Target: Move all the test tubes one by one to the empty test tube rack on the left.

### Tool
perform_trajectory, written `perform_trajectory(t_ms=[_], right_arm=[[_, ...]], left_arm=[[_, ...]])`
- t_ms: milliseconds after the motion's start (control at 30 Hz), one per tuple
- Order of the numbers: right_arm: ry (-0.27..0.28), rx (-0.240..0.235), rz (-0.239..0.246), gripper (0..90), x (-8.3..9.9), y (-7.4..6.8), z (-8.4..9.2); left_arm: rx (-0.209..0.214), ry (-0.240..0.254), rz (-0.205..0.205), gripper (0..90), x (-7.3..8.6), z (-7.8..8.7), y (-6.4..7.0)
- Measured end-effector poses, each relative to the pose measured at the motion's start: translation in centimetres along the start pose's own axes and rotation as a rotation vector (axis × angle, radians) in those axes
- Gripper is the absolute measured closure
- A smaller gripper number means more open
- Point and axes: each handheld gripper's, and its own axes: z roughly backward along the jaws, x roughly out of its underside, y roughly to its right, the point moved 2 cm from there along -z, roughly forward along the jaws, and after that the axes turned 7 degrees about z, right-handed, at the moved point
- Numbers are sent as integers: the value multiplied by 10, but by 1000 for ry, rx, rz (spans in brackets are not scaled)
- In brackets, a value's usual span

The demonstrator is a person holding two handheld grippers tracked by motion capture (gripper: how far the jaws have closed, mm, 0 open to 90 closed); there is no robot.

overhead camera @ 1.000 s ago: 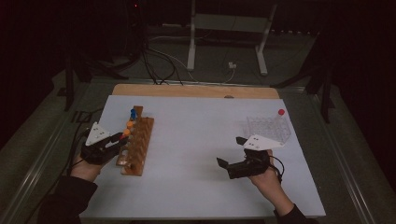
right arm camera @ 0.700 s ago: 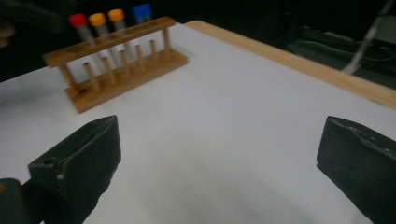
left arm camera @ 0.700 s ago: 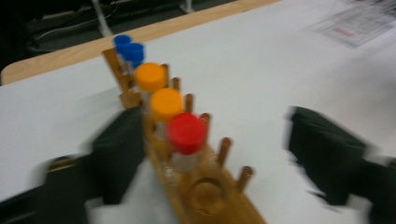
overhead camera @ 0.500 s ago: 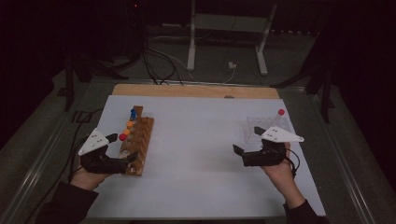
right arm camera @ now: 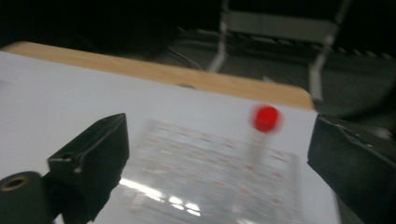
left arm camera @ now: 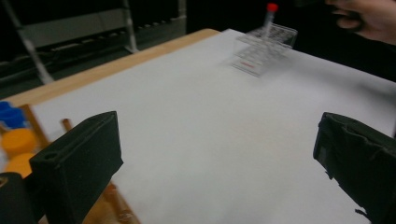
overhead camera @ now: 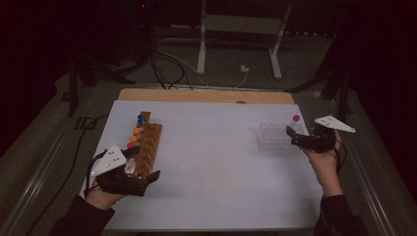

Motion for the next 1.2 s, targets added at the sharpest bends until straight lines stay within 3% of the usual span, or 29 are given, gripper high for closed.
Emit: perform_trajectory(t_ms=[100, 300, 400, 667, 900, 1200], right_arm=[[-36, 32, -25, 166, 12, 11, -15], [-74, 37, -92, 446, 24, 23, -37], [-101, 21, -91, 522, 25, 24, -46], [-180, 49, -72, 726, 24, 21, -65], [-191, 50, -63, 747, 21, 22, -66], [-80, 52, -28, 748, -15, 21, -33]], left_arm=[[12, -7, -5, 19, 1, -2, 1], [21, -25, -4, 19, 5, -5, 2], [25, -22, 2, 19, 6, -5, 1], [27, -40, 0, 19, 9, -7, 0], [32, -40, 5, 19, 9, -8, 0], [43, -34, 4, 19, 3, -7, 2]])
